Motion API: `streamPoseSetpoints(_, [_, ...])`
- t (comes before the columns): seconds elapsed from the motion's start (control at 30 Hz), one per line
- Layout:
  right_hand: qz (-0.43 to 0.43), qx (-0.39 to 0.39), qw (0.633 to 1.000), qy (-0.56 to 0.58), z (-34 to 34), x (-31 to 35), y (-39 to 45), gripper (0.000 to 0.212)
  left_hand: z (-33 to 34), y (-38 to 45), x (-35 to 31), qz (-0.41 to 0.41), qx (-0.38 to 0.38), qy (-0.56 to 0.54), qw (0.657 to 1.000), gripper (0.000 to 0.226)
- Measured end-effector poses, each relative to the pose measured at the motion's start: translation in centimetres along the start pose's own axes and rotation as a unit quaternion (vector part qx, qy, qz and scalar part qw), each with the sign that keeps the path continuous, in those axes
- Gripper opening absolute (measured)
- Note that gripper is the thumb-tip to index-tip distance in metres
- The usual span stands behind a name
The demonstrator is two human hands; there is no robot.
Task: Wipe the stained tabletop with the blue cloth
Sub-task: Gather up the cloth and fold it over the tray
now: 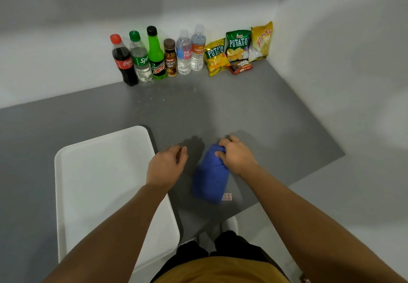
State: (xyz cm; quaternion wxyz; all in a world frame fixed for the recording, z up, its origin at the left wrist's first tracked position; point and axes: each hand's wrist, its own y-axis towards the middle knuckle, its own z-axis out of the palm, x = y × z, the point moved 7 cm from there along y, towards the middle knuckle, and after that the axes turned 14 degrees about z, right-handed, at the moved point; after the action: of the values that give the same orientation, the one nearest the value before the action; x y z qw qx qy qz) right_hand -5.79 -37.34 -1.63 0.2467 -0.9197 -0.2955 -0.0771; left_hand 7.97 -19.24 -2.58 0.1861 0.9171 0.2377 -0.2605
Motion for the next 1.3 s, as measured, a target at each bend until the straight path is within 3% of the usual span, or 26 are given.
streamPoseSetpoints(0.13, [-0.011,-0.028,0.998,0.06,-2.1,-0.4,-2.0,0.027,1.8,0.1,-0.8,-0.043,0.066,-0.062,0.995,0.035])
streamPoseSetpoints(0.27, [-0.006,-0.033,0.993,0.115,-3.7,-1.2,-4.0,0.023,4.5,0.3,-3.5,-0.085,0.149,-0.207,0.963,0.05])
streamPoseSetpoints(0.37, [0.0,-0.049,0.986,0.161,-4.8,-2.3,-5.1,0.021,5.8,0.0,-5.3,-0.089,0.182,-0.254,0.946,0.061])
streamPoseSetpoints(0.47, [0.008,-0.062,0.976,0.207,-5.8,-3.5,-6.0,0.017,6.2,-0.9,-6.3,-0.087,0.188,-0.275,0.939,0.061])
streamPoseSetpoints(0.67, [0.048,-0.065,0.962,0.263,-6.1,-6.3,-6.8,0.021,5.6,-3.1,-7.8,-0.114,0.16,-0.364,0.911,0.035])
streamPoseSetpoints(0.9, [0.039,-0.019,0.958,0.282,-4.3,-6.6,-7.7,0.016,2.1,-6.4,-7.3,-0.131,0.105,-0.266,0.949,0.02])
streamPoseSetpoints(1.07, [0.04,-0.001,0.959,0.279,-2.0,-5.4,-9.2,0.018,-0.1,-9.1,-5.6,-0.126,0.131,-0.223,0.958,0.022])
streamPoseSetpoints(1.17, [0.055,0.008,0.957,0.285,-0.1,-4.2,-10.5,0.017,-1.6,-10.5,-4.0,-0.128,0.178,-0.23,0.948,0.024])
streamPoseSetpoints(1.3, [0.092,0.038,0.951,0.291,3.2,-1.7,-12.5,0.022,-3.4,-12.1,-1.0,-0.136,0.299,-0.234,0.915,0.025])
